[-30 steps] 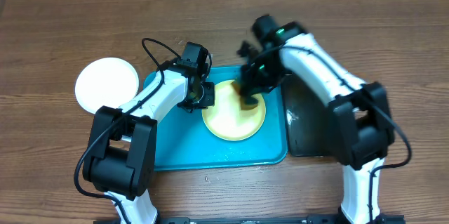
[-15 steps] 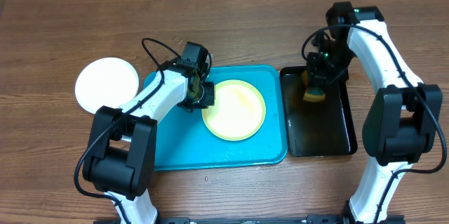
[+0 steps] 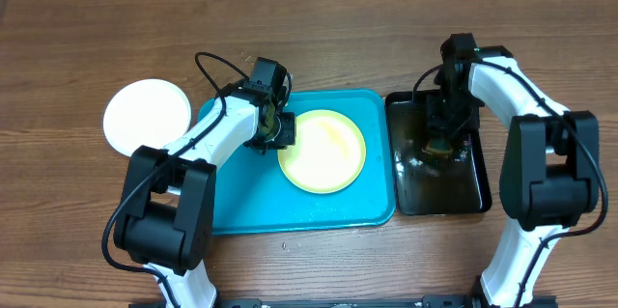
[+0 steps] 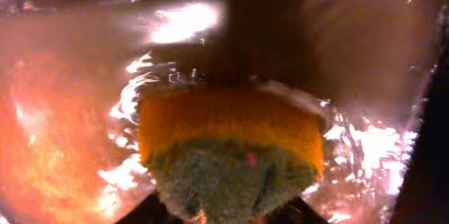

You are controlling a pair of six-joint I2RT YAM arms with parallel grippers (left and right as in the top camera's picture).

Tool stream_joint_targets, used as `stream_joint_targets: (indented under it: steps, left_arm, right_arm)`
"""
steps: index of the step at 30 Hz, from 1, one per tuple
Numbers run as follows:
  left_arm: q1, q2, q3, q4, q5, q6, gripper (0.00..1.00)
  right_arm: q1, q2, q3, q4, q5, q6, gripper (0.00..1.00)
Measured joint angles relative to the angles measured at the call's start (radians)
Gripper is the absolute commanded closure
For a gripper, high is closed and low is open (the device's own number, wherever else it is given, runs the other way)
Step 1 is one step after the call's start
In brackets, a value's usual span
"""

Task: Clean dirty plates on tray and stack at the side
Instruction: 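Move the sponge back right and dip it into the black water tray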

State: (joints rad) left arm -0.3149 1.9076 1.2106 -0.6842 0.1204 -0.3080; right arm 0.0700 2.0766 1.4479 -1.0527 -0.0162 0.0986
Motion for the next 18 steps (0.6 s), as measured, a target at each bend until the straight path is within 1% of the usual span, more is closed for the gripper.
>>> stream_joint_targets:
  steps: [9, 11, 12, 18]
  left_arm:
    - [0.000, 0.000, 0.000, 0.000, 0.003, 0.000, 0.85]
    - [0.000, 0.000, 0.000, 0.000, 0.003, 0.000, 0.85]
    - [0.000, 0.000, 0.000, 0.000, 0.003, 0.000, 0.85]
    - [0.000, 0.000, 0.000, 0.000, 0.003, 0.000, 0.85]
  right_arm:
    - [0.002, -0.002, 0.001, -0.045, 0.005, 0.003, 0.60]
    - [0.002, -0.002, 0.003, -0.047, 0.006, 0.005, 0.58]
    - [0.002, -0.002, 0.005, -0.047, 0.005, 0.005, 0.54]
    - [0.002, -0.002, 0.005, -0.045, 0.006, 0.006, 0.54]
